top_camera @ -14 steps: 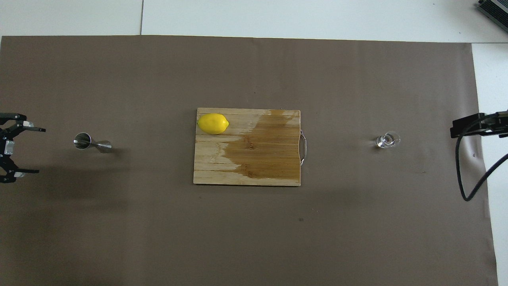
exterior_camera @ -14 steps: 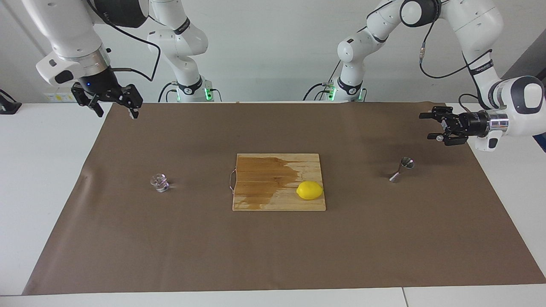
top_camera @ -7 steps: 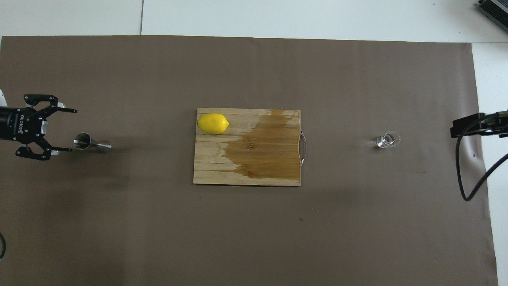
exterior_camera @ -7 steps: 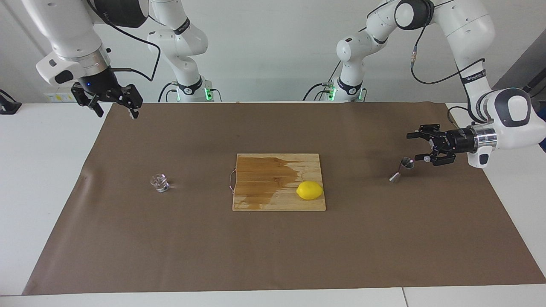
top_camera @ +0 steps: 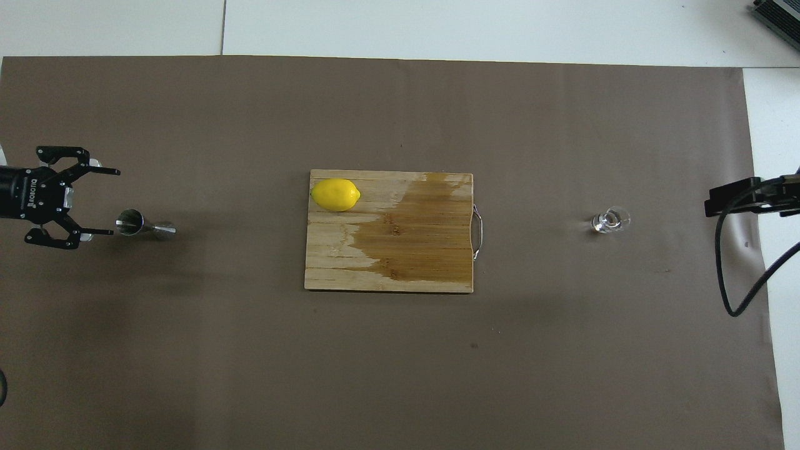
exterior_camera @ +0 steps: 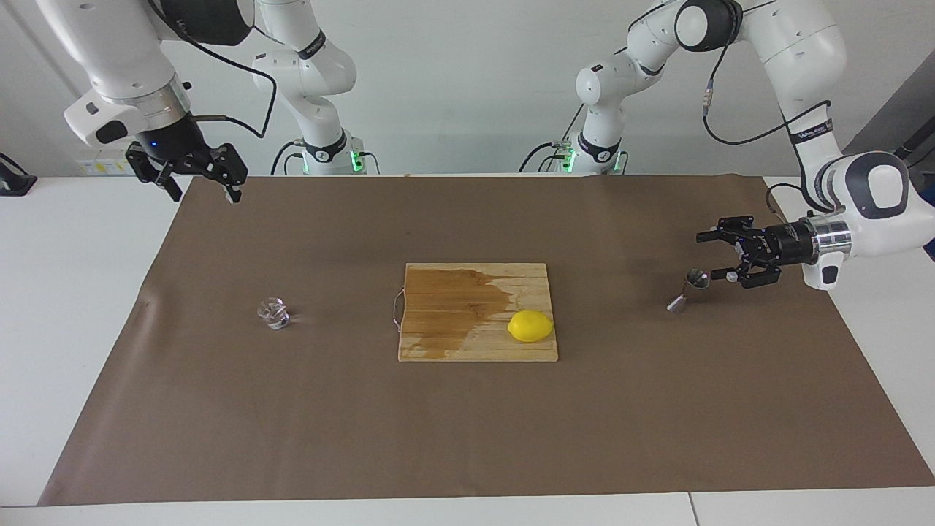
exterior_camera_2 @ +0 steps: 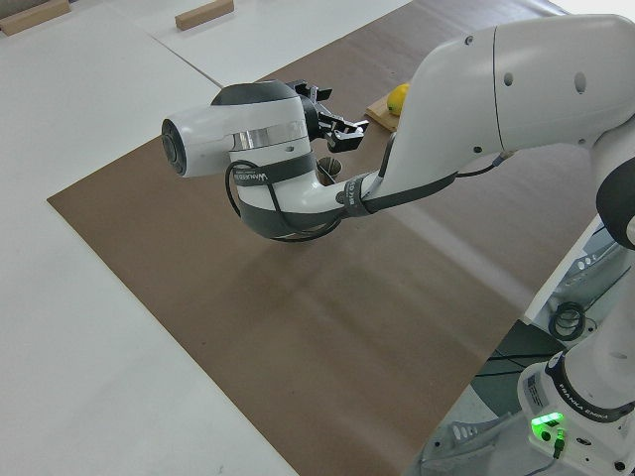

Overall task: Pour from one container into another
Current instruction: 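Move the open left gripper around the small metal cup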

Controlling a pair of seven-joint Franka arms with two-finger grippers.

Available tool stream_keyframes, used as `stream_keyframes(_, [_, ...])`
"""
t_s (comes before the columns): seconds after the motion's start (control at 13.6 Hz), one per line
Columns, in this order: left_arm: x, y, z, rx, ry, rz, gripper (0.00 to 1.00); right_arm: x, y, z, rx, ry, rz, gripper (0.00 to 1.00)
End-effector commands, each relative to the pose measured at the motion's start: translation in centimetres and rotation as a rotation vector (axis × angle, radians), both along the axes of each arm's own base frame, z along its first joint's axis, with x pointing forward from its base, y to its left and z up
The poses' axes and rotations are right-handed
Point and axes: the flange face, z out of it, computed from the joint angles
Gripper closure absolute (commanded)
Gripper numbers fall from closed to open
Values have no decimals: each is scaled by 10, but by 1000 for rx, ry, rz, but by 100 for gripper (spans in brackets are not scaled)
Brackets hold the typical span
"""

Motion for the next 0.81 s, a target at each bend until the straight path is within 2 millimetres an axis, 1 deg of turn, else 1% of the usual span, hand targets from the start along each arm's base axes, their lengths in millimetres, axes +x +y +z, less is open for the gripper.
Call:
stream_keyframes(0.0, [1, 10, -14, 20, 19, 14, 0, -1, -3, 4, 22, -11, 8, 0])
stream_keyframes(0.07, [-1, 23, -33, 18, 44, 25, 0, -1, -3, 4, 22, -11, 9, 0])
stream_keyframes(0.15, [-3, 29, -41, 15, 56, 25, 0, -1, -3, 4, 22, -11, 9, 0])
stream_keyframes(0.22, [-4, 38, -57, 1, 70, 33, 0, -1, -3, 4, 19, -11, 8, 0])
stream_keyframes(0.37, [-3, 51, -78, -29, 84, 44, 0, -1, -4, 4, 14, -12, -1, 0])
stream_keyframes(0.44, [-5, 53, -84, -47, 94, 44, 0, -1, -5, 4, 8, -13, -22, 0])
stream_keyframes(0.52, [-6, 55, -96, -72, 109, 43, 0, -2, -4, 6, 10, -15, -52, 0])
stream_keyframes(0.59, [-6, 57, -100, -89, 111, 47, 0, -3, -2, 6, 9, -16, -66, 0])
stream_keyframes(0.74, [-11, 60, -101, -119, 120, 48, 0, -3, -2, 6, 9, -16, -64, 0])
